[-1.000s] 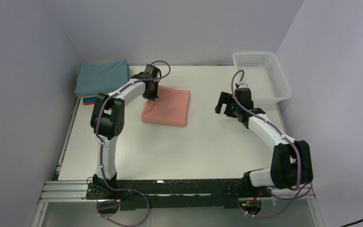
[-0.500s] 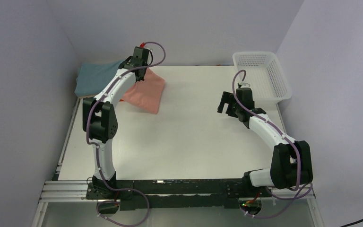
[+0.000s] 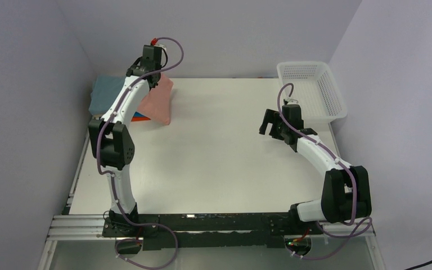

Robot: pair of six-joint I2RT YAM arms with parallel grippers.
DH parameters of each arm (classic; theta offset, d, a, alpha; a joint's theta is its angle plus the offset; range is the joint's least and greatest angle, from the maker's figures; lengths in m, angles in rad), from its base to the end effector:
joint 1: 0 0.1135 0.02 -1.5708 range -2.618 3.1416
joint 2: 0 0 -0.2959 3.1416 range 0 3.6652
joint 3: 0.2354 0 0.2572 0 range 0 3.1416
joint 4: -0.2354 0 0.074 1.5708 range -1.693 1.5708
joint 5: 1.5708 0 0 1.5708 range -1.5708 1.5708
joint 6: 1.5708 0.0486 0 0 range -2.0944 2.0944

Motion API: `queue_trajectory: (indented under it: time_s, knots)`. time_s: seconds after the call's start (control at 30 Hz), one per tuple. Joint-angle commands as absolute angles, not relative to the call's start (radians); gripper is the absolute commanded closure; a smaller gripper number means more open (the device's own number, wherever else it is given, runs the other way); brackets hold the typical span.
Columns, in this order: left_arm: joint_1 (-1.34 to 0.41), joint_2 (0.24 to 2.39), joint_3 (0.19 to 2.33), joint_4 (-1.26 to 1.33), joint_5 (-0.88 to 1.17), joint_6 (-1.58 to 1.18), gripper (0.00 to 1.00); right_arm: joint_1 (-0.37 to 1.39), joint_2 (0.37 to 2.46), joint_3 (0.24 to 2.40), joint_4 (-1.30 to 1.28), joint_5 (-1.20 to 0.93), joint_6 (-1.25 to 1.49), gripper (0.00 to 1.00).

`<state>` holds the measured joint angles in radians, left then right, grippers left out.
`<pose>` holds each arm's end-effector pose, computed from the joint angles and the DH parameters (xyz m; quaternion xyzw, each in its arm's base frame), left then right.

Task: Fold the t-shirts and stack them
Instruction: Put the neatly folded tshirt into the corner of the board with the left arm

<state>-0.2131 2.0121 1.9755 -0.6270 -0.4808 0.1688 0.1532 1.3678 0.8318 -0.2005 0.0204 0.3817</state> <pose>0.4844 -0.0818 0.3597 0.0633 0.8770 0.2045 0.4302 0.2935 0.0443 0.2448 0.1083 0.9078 0.0981 0.3932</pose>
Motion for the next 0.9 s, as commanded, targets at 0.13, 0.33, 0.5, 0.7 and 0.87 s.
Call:
queue_trajectory:
  time_s: [0.13,0.33,0.5,0.7,0.87]
  knots:
    - [-0.207,1.856,2.072,-0.63,-0.398,0.16,1.0,0.136,1.382,0.844,-0.167,-0.017,0.385,0.0]
    - [-0.201,1.831,2.149,-0.652,-0.37,0.132,1.0,0.13,1.376,0.838,-0.162,-0.02,0.394,0.0]
    - [-0.183,1.836,2.18,-0.659,-0.357,0.131,1.0,0.124,1.376,0.838,-0.168,-0.02,0.398,0.0]
    - [-0.119,1.885,2.174,-0.656,-0.334,0.109,1.0,0.123,1.377,0.842,-0.184,-0.004,0.401,0.0]
    - [-0.034,1.997,2.252,-0.684,-0.268,0.076,1.0,0.121,1.388,0.854,-0.204,0.011,0.402,0.0]
